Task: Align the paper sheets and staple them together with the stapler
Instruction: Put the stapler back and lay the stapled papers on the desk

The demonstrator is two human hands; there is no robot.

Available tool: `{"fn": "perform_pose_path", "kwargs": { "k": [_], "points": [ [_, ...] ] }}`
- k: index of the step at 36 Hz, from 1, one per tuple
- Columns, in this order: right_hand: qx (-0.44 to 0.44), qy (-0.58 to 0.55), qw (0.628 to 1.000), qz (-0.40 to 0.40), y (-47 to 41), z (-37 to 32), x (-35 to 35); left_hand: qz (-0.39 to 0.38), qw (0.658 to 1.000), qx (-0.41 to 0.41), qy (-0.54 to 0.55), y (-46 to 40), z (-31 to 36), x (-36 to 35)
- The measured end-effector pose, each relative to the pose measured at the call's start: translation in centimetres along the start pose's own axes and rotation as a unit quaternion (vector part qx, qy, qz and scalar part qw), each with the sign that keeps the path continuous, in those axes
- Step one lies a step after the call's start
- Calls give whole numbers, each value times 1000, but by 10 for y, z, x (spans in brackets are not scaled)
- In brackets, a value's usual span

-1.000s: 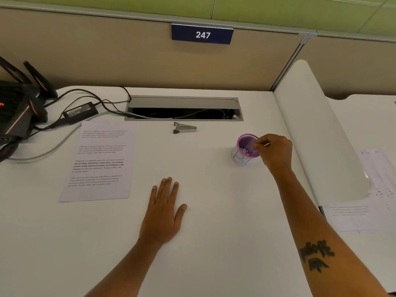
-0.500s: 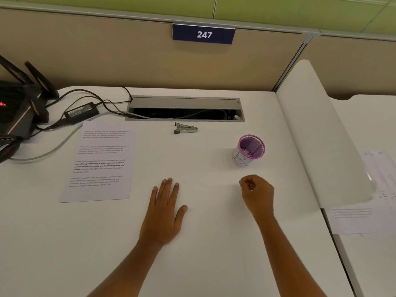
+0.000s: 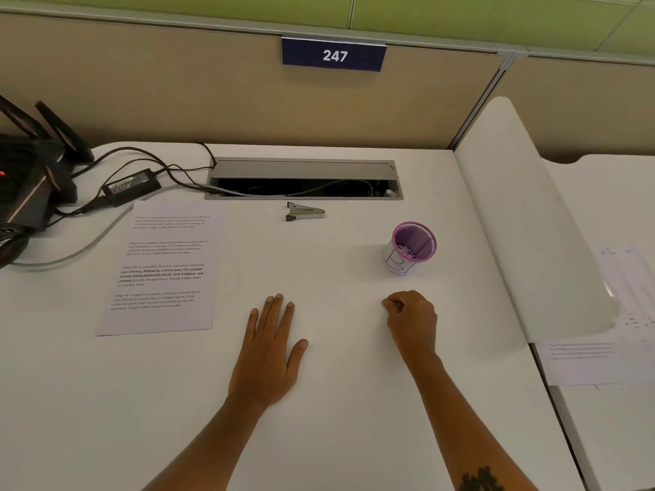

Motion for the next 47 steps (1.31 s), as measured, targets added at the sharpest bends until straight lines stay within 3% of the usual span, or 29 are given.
{"fn": "perform_pose_path", "kwargs": {
  "k": [18, 25, 33, 47],
  "points": [
    [10, 144, 989, -33, 3, -16, -15, -3, 1000, 3, 9, 0, -1, -1],
    [14, 69, 995, -76, -7, -18, 2, -8, 1000, 5, 6, 0, -1, -1],
    [36, -15, 998, 41, -65, -52, 91, -11, 1000, 6, 1, 1, -2, -1],
    [56, 44, 996, 47, -107, -46, 104, -2, 1000, -2, 15, 0, 0, -1]
  ]
}}
Point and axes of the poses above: each hand's wrist, its own y-axis away from the middle knuckle, its own x-axis out of the back of the hand, z = x × y, the point moved 6 cm from there along -y, towards the middle knuckle, and after that the axes turned 6 degrees about y, right-handed, at the moved point
